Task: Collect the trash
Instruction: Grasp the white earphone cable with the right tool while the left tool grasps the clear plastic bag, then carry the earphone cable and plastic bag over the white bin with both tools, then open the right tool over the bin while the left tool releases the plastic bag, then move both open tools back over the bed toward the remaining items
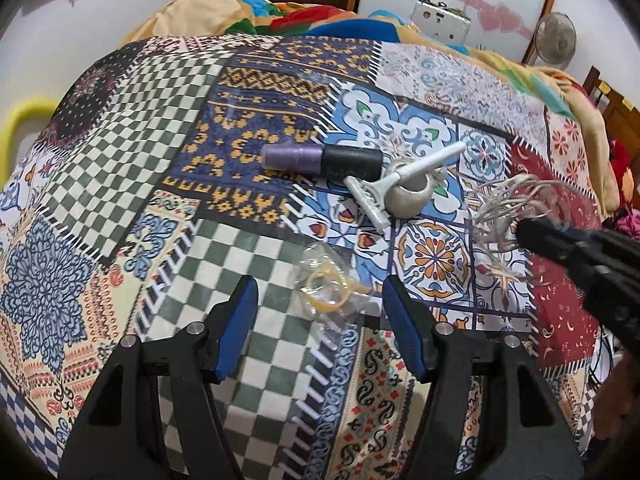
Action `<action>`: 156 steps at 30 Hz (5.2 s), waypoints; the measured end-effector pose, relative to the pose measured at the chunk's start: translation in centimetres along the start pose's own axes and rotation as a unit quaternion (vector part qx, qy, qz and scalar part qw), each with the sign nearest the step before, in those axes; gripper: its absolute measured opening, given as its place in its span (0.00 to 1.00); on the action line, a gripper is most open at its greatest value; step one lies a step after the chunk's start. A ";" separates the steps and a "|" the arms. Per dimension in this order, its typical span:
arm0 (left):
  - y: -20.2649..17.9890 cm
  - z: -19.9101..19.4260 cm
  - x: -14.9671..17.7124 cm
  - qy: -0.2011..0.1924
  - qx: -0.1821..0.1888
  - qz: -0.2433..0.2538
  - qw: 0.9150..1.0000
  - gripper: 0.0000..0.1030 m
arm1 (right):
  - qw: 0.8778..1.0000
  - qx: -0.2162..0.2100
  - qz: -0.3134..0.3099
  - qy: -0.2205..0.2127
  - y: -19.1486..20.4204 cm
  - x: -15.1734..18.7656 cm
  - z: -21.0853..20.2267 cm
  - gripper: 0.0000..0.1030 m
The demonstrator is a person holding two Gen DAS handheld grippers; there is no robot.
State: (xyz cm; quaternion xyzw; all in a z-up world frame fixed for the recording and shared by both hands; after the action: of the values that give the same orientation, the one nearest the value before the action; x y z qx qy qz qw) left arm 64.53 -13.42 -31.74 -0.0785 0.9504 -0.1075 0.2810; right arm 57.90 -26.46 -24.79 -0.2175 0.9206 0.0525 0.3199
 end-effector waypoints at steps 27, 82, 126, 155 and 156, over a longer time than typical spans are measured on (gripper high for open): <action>-1.1 -18.6 2.9 -0.079 0.015 0.030 0.996 0.20 | 0.999 0.017 -0.013 -0.047 3.7 -0.5 -13.6 0.09; 38.7 -38.1 26.9 -0.089 -0.173 -0.299 0.934 0.20 | 0.922 -0.242 -0.295 0.061 49.2 7.2 -13.6 0.09; 41.0 -32.0 26.8 0.009 -0.150 -0.318 0.936 0.25 | 0.918 -0.255 -0.278 0.120 50.0 5.7 -9.6 0.38; 13.3 -45.4 15.4 -0.205 -0.042 -0.108 0.972 0.50 | 0.973 -0.107 -0.129 -0.157 25.9 2.2 -29.3 0.55; 12.6 -45.0 15.2 -0.203 -0.036 -0.103 0.973 0.52 | 0.975 -0.103 -0.119 -0.160 24.9 2.3 -29.5 0.59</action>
State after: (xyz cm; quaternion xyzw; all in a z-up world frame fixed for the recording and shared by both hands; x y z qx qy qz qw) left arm 25.97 2.78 -5.86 -0.2067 0.8636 -0.0830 0.4523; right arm 28.79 -11.86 -3.98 -0.3458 0.8147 0.1426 0.4431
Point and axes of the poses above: each gripper's, at about its wrist camera, not at the fingertips, and z roughly the way its jaws point, y to its left, x to its underside, the point moved 4 cm from there along z, roughly the way its jaws point, and after that the axes turned 15 degrees about -z, right-handed, at the moved point
